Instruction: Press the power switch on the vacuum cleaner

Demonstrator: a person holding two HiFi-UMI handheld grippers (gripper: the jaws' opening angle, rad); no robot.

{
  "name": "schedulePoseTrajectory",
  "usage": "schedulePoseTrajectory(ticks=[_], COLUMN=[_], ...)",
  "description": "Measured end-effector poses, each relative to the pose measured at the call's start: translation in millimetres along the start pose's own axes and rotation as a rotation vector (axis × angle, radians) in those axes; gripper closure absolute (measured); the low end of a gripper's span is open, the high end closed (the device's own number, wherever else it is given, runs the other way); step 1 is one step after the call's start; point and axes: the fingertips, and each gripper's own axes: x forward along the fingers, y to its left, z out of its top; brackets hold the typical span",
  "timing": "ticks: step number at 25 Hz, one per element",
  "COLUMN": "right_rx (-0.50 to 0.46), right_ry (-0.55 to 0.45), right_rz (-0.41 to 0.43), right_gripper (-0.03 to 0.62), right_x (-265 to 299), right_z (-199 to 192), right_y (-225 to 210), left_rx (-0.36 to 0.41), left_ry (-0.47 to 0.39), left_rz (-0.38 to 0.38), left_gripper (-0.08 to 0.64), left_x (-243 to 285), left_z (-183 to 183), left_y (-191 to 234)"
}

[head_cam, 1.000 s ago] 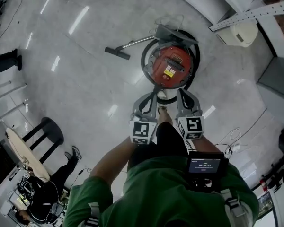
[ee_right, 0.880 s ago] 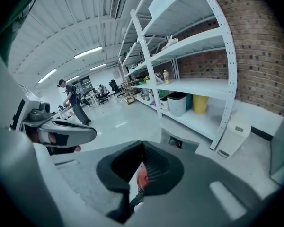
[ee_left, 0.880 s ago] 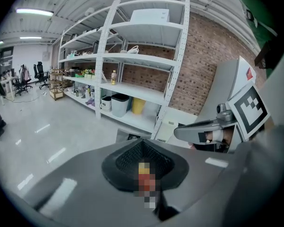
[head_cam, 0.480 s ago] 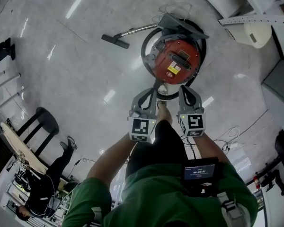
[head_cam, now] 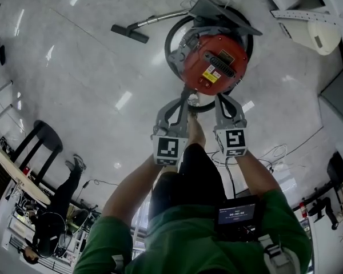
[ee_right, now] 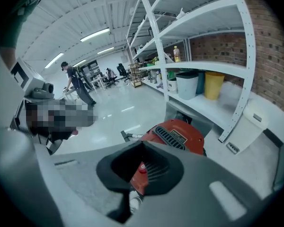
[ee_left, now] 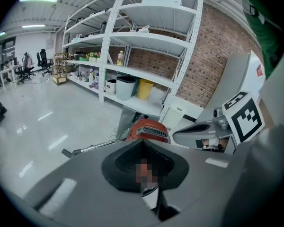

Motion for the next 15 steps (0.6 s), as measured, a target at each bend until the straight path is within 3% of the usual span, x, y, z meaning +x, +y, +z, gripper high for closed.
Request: schedulePoseTrajectory(ticks=[15], right_rx=[-0.018], right_ry=[0.099], right_rz=[0.039], right_gripper=[0.591], right_x=[50], right_z=[-59], right_y=[-6], left_rx=[-0.036], left_ry=[0.053], left_rz=[-0.001], left_gripper=[0.552], left_x=[38], left_z=[-52], left_y=[13])
